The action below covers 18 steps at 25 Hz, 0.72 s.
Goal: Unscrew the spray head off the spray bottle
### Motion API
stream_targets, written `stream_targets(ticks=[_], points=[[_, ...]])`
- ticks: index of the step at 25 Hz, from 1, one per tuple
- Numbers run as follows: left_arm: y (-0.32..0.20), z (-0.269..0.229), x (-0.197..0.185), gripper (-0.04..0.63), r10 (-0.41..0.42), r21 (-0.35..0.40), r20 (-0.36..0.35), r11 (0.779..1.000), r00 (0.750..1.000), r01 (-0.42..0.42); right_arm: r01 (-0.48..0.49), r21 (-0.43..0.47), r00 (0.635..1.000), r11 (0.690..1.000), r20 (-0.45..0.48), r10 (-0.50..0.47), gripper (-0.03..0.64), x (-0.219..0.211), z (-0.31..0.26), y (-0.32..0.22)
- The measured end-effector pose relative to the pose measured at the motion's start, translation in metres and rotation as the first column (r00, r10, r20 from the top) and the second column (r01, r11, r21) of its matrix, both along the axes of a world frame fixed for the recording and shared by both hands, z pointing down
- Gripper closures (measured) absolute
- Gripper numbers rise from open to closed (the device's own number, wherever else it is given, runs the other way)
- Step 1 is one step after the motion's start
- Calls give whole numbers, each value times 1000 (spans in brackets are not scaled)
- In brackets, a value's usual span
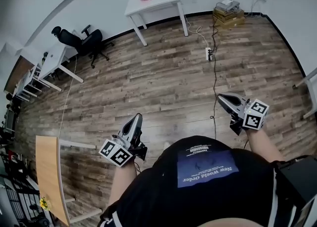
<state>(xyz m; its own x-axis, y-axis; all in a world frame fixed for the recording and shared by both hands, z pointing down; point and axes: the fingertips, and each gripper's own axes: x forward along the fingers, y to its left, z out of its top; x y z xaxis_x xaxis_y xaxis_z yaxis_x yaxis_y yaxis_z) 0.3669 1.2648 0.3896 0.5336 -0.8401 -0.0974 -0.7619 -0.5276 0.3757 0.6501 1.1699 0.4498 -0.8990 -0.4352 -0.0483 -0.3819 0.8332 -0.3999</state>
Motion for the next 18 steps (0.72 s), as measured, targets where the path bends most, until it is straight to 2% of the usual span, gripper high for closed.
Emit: stream_targets(ticks=[4, 8, 12, 18], points=[[-15, 13, -20, 605, 5, -6, -7, 1000, 1000, -5, -1, 0, 1000, 1000, -16, 1, 623, -23, 11, -14], [-42, 21, -59, 605, 29, 2, -35, 1000, 999, -29, -12, 15, 999, 1000, -44, 12, 623, -62, 10, -38], [-79, 25, -106, 606, 72, 24, -63, 997, 995, -71, -49, 44, 997, 998, -61, 51, 623, -110, -2, -67], [-130, 10, -199, 605, 119, 60, -66, 992, 991, -115, -81, 66, 994, 995, -71, 85, 623, -205, -23, -107]])
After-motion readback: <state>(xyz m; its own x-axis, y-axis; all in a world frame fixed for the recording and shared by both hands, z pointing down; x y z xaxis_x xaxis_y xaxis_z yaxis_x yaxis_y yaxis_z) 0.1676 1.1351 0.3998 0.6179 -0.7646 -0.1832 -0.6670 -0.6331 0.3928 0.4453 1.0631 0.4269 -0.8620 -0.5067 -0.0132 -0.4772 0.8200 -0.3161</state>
